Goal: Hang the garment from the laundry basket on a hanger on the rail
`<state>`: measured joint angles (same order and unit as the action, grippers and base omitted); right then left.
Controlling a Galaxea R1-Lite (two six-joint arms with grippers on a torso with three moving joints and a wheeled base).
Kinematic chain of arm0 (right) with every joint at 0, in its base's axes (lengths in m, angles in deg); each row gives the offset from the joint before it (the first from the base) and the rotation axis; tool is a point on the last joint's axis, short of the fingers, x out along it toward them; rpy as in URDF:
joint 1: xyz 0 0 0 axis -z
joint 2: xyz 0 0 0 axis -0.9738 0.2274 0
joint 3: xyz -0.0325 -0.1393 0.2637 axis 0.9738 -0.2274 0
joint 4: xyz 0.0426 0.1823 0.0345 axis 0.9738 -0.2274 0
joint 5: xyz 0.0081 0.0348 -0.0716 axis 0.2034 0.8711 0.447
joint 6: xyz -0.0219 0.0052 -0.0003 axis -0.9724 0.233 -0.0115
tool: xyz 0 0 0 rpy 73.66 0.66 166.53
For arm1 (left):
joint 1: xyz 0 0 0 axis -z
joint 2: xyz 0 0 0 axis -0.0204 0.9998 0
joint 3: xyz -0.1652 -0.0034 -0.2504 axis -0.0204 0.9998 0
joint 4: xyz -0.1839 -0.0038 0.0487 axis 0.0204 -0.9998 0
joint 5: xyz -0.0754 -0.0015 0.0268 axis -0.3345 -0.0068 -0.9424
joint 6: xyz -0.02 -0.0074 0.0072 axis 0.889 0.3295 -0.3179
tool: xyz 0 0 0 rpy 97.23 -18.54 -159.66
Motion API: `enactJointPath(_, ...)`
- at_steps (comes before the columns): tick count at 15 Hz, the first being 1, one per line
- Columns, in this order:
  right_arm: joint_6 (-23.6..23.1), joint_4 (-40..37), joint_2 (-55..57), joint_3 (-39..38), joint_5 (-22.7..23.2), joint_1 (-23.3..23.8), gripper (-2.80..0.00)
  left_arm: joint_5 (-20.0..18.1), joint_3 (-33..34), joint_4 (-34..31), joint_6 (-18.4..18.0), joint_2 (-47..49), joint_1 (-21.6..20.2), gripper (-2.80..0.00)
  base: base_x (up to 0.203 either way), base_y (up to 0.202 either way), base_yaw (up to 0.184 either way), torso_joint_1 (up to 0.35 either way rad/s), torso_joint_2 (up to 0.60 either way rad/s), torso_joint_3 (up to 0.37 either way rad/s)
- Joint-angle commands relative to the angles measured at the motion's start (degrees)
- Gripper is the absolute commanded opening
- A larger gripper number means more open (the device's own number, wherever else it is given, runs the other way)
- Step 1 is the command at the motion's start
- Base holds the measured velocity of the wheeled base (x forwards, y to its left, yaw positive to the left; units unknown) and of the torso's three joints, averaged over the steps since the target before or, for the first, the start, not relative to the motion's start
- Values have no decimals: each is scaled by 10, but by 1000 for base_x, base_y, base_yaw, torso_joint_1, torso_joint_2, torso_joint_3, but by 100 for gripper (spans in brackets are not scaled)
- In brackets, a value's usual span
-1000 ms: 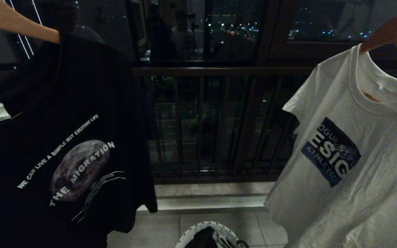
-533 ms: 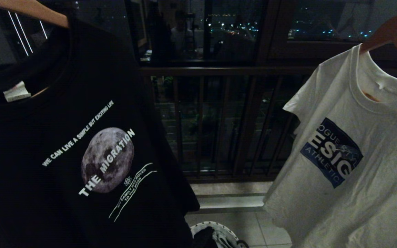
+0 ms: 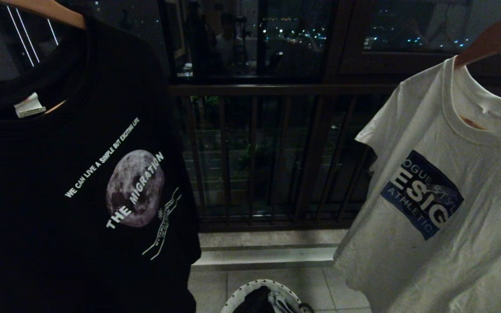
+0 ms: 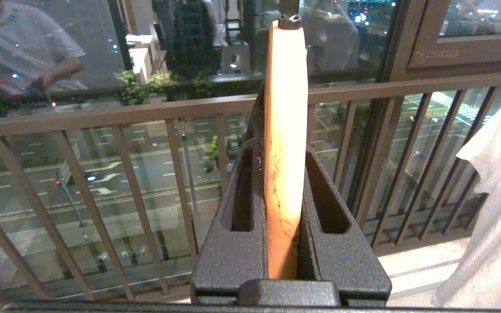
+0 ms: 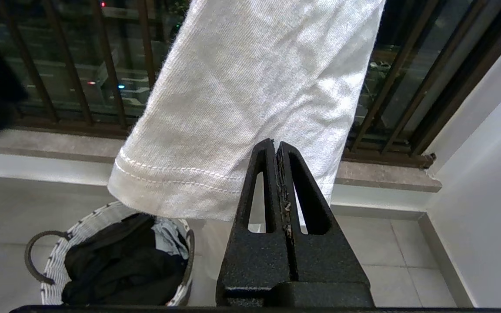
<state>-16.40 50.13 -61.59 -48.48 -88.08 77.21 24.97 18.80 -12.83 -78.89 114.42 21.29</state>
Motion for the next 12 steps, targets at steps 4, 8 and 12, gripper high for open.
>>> enactJointPath(4, 0, 0, 1, 0, 0, 0, -280, 0, 1, 1, 1, 8, 0, -280, 0, 0, 0, 0, 0, 0)
enactJointPath(8, 0, -1, 1, 1, 0, 0, -280, 0, 1, 1, 10, 18, -1, -280, 0, 0, 0, 0, 0, 0)
enactJointPath(12, 0, -1, 1, 0, 0, 0, -280, 1, 0, 1, 21, 33, -2, -280, 0, 0, 0, 0, 0, 0)
